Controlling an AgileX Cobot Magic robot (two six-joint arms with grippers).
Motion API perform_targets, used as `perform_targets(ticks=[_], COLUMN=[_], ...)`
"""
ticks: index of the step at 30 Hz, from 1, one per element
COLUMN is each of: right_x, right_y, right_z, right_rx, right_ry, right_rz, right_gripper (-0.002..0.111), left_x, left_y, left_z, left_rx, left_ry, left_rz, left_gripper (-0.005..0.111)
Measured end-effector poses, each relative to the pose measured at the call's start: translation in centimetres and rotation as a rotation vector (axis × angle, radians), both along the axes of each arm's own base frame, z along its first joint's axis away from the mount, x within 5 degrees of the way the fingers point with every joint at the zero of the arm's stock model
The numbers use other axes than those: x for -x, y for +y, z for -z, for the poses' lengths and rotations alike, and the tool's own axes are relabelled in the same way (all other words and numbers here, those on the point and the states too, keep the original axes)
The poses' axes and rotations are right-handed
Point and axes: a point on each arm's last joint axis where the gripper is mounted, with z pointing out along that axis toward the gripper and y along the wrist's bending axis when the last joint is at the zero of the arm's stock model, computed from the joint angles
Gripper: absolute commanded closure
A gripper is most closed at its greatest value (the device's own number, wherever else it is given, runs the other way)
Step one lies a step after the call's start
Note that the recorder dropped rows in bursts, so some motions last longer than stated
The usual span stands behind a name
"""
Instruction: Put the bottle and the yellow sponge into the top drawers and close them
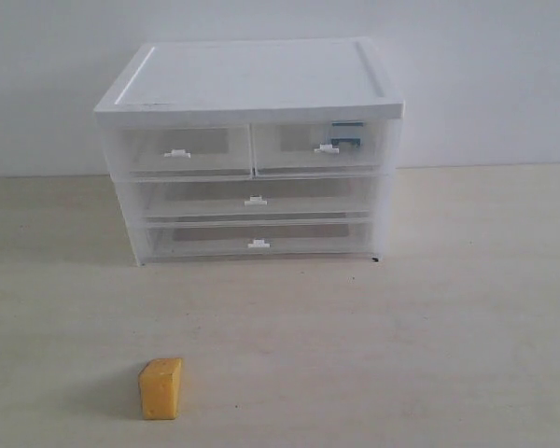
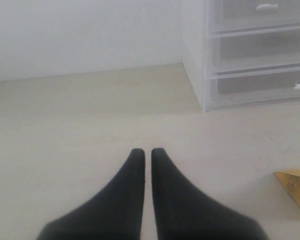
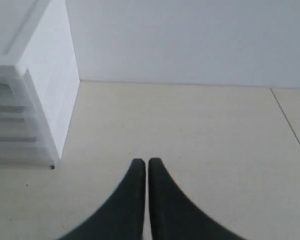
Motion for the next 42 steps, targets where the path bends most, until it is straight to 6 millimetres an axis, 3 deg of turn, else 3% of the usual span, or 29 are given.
perform_targets(ticks=[6, 11, 30, 34, 38, 42], right_x=[6.5, 8.7, 9.8, 11.1, 12.7, 13.2], right_y=[-0.6, -0.9, -0.9, -0.5, -0.5, -0.5], right_z=[-0.2, -0.9, -0.2, 2.7, 8.4, 11.8], right_rx=[-0.055, -0.069, 0.056, 0.077, 0.049, 0.036], right_ry=[-0.184, -0.266, -0.203, -0.233, -0.292, -0.295], right_rz=[0.006, 0.009, -0.049, -0.111, -0.123, -0.122], right_gripper=[0.108, 0.108, 0.108, 0.108, 0.108, 0.108], left_x=[0.0, 0.0, 0.0, 0.0, 0.0, 0.0], left_y=[0.0, 0.0, 0.0, 0.0, 0.0, 0.0], left_z=[0.0, 0.0, 0.0, 0.0, 0.0, 0.0], left_rx=[0.000, 0.000, 0.000, 0.000, 0.000, 0.000], left_ry=[0.000, 0.000, 0.000, 0.000, 0.000, 0.000], left_rz=[0.000, 0.000, 0.000, 0.000, 0.000, 0.000], left_gripper=[0.103, 0.103, 0.103, 0.103, 0.103, 0.103])
